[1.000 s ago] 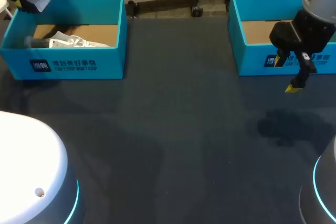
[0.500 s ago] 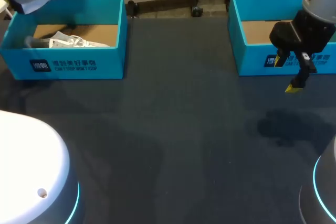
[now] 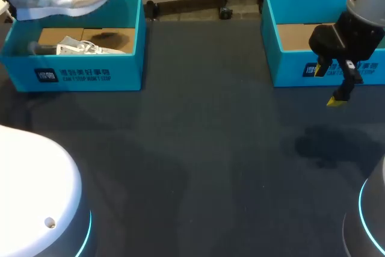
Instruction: Take the shoe out of the shoebox, open the shoe tongue, remove and reinsert the insole, then place the shoe into the shoebox
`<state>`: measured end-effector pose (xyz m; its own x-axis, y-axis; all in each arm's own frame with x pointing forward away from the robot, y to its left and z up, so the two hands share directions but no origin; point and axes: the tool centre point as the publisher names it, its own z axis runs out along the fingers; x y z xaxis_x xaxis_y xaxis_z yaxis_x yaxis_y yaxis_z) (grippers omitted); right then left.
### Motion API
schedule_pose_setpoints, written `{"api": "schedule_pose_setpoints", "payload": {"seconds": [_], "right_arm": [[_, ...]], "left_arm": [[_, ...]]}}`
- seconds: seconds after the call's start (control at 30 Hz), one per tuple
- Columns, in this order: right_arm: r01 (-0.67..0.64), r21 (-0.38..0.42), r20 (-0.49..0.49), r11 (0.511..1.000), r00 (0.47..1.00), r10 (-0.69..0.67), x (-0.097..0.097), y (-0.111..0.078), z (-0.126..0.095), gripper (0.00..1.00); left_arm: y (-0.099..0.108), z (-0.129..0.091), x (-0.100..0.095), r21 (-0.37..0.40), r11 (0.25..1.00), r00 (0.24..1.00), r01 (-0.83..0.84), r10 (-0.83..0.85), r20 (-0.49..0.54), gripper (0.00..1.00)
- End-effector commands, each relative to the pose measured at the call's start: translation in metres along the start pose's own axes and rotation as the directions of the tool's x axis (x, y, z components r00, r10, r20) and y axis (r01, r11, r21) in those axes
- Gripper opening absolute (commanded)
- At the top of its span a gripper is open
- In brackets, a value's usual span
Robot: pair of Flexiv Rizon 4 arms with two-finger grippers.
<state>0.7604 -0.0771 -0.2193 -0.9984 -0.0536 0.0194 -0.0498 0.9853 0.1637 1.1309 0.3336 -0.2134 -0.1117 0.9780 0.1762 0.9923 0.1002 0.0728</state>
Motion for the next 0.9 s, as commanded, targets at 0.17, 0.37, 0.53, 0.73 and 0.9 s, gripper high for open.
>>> {"api": "schedule_pose_setpoints", "payload": {"seconds": [0.17,0.37,0.53,0.73,0.9], "right_arm": [[0.000,0.001,0.000,1.000,1.000,0.000,0.000,0.000,0.001,1.00],[0.000,0.001,0.000,1.000,1.000,0.000,0.000,0.000,0.001,1.00],[0.000,0.001,0.000,1.000,1.000,0.000,0.000,0.000,0.001,1.00],[0.000,0.001,0.000,1.000,1.000,0.000,0.000,0.000,0.001,1.00],[0.000,0.001,0.000,1.000,1.000,0.000,0.000,0.000,0.001,1.00]], "left_arm": [[0.001,0.000,-0.003,-0.001,0.991,0.991,-0.132,0.132,-0.006,0.00],[0.002,0.003,-0.013,-0.020,0.991,0.991,-0.132,0.132,0.000,0.00],[0.005,0.008,-0.024,-0.049,0.986,0.987,-0.159,0.159,-0.012,0.00],[0.013,0.018,-0.032,-0.077,0.980,0.983,-0.182,0.180,-0.024,0.00],[0.023,0.029,-0.037,-0.099,0.978,0.983,-0.183,0.180,-0.035,0.00]]}}
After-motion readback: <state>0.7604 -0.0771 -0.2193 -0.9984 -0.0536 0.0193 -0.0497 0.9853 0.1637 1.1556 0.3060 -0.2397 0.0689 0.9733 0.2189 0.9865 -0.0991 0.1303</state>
